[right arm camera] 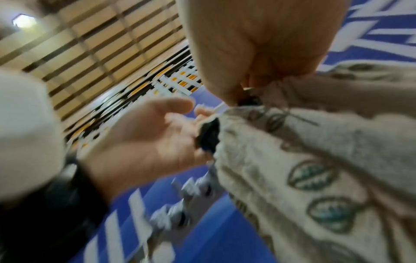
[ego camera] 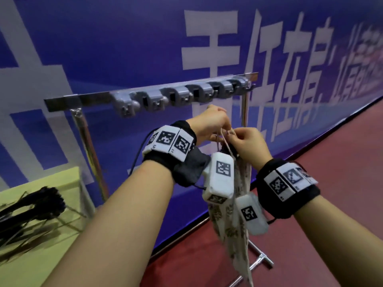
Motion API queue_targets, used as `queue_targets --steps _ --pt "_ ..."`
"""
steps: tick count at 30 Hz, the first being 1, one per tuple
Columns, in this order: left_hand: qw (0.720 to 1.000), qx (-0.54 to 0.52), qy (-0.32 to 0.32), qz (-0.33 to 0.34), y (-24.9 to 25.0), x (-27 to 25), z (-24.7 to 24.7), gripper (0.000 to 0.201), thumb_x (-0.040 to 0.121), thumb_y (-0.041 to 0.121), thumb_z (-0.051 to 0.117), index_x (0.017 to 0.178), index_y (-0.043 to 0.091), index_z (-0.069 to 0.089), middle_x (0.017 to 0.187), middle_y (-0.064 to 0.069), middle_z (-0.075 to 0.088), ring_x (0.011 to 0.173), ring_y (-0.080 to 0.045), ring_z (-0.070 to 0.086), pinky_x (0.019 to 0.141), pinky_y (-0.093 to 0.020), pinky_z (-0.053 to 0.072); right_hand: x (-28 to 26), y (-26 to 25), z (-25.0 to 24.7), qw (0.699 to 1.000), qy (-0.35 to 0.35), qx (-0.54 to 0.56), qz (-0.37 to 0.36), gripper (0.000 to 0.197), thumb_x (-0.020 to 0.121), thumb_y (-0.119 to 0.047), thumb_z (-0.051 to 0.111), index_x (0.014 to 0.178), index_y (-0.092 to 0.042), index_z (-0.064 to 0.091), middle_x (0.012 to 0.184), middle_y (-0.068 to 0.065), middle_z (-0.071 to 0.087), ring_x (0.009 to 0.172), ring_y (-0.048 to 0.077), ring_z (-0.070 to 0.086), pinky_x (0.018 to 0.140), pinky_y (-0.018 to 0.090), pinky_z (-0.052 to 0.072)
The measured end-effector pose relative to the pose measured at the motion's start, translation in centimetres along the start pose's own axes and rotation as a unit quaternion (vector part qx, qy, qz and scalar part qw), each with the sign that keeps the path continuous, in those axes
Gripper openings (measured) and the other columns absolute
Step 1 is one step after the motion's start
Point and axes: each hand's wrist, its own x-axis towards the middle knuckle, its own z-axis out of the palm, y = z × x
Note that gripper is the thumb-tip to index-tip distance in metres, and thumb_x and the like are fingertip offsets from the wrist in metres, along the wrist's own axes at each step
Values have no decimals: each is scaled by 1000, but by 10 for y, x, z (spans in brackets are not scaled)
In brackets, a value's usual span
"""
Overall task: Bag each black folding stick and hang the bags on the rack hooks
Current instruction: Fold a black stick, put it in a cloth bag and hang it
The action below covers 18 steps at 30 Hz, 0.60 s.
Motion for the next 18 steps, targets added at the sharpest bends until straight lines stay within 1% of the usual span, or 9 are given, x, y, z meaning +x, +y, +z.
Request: queue_targets --steps 2,3,4,6,8,10,13,16,18 --pt "998 -69 10 2 -3 18 2 32 87 -9 41 103 19 36 75 -5 43 55 -12 41 54 -26 36 18 12 -8 993 11 109 42 28 91 -10 56 63 -7 59 49 -3 55 45 1 46 49 18 36" --pt "995 -98 9 3 -4 28 5 33 88 -10 40 100 20 37 73 -4 43 53 -11 39 51 -24 33 29 18 -13 983 8 171 70 28 91 -6 54 64 -8 59 51 -4 57 44 0 49 51 18 39" --pt "993 -117 7 6 -5 38 7 32 87 -10 39 93 21 39 72 -3 42 51 -10 38 49 -22 32 40 24 -15 969 2 228 98 30 91 -2 51 63 -9 58 52 -3 58 47 3 53 55 20 42" --pt "991 -133 4 18 -5 59 10 33 86 -11 37 79 21 41 68 0 41 46 -7 39 46 -17 31 63 35 -19 942 -5 311 124 33 88 4 48 58 -7 55 54 4 57 58 19 55 65 30 43" --pt "989 -142 -4 32 0 81 13 35 85 -13 35 76 18 46 67 2 41 46 -6 40 47 -17 34 86 42 -24 934 4 333 132 29 82 0 52 54 -8 57 56 8 55 64 25 51 70 37 40" --pt "989 -143 -20 41 5 101 13 38 84 -18 32 83 14 53 71 1 44 59 -9 44 59 -21 41 109 48 -31 929 20 333 158 29 81 -1 51 53 -7 55 47 4 53 60 24 47 66 36 39" --pt "991 -102 -63 63 10 125 15 55 78 -30 27 104 5 60 84 -3 53 77 -13 50 74 -23 47 142 56 -45 930 45 301 208 32 82 5 46 52 -6 49 36 1 46 50 22 40 56 31 34" --pt "986 -116 -76 90 17 143 24 69 74 -36 23 130 -3 48 95 -6 55 89 -13 52 82 -26 44 173 66 -59 941 67 259 207 33 83 3 43 53 -9 47 48 4 46 51 20 41 56 30 37" --pt "982 -144 -58 104 21 156 31 74 73 -37 21 137 -5 39 105 -10 53 103 -17 52 95 -29 42 190 70 -64 939 81 265 202 30 89 -1 43 61 -10 48 41 -4 52 55 16 45 56 27 39"
